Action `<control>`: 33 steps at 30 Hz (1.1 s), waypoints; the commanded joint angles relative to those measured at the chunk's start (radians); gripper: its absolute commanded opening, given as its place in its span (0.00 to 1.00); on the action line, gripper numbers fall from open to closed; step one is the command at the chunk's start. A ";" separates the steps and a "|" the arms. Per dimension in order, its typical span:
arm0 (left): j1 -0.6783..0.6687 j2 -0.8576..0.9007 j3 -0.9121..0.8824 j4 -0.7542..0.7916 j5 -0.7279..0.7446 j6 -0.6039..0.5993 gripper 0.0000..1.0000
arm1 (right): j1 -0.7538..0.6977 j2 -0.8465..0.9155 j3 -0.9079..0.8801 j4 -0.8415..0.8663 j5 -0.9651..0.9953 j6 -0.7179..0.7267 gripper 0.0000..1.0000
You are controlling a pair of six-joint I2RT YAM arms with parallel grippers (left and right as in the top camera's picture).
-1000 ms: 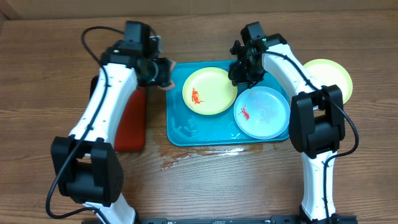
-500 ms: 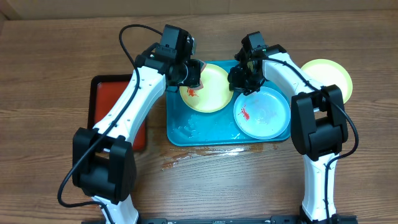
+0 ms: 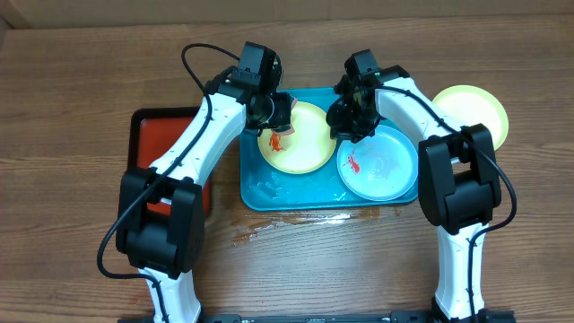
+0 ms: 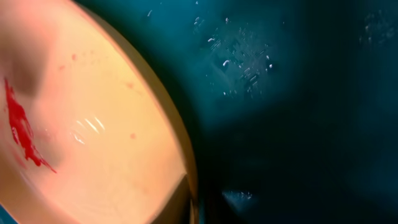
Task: Clean dirty plates on tray and stack at the side
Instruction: 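Hold the plate with the right gripper and scrub it with the left sponge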
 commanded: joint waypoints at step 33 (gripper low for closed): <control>-0.053 0.204 0.003 -0.109 -0.558 -0.043 0.04 | 0.067 0.013 -0.019 0.067 0.109 -0.008 0.04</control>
